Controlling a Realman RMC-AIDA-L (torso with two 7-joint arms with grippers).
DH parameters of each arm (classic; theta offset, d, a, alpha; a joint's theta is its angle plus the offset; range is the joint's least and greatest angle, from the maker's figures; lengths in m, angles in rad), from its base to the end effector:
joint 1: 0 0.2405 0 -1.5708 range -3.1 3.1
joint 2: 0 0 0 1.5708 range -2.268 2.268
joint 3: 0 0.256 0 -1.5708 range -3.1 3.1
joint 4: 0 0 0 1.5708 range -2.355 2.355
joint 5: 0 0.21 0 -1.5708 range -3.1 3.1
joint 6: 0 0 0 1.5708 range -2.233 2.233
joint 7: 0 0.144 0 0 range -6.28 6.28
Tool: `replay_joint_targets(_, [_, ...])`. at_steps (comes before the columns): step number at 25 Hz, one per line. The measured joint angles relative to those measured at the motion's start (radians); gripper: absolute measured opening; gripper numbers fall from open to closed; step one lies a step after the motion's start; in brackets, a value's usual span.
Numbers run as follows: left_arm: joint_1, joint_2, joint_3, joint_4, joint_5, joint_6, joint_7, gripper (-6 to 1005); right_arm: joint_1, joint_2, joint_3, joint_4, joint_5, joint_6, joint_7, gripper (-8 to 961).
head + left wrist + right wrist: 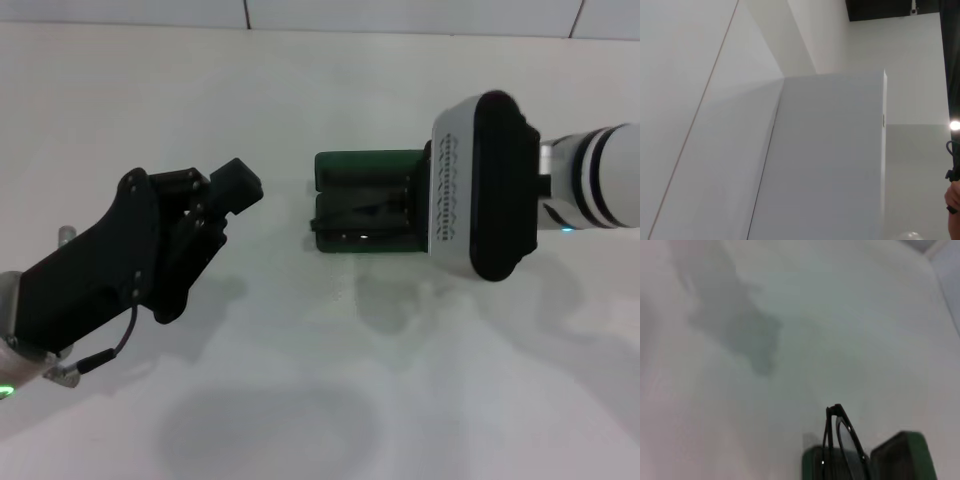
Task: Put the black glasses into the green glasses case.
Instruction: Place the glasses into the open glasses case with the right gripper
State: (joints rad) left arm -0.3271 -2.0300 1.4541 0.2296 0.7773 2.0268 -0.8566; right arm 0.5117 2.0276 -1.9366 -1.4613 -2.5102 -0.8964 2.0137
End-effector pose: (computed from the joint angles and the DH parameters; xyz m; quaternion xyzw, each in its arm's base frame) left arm -0.2462 0.2238 0.0052 -0.7845 -0.1015 -0.5992 0.1236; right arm 0.1129 0.3449 -0.0748 -0.9491 -0.1848 -0.1133 0.2283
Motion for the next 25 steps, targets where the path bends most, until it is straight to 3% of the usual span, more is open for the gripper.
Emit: replay_joint_targets(25, [-0.013, -0.031, -0.016, -0.002, -0.010, -0.004, -0.024, 34, -0.017, 0.000, -0.032, 0.079, -0.102, 0.145, 0.041, 79])
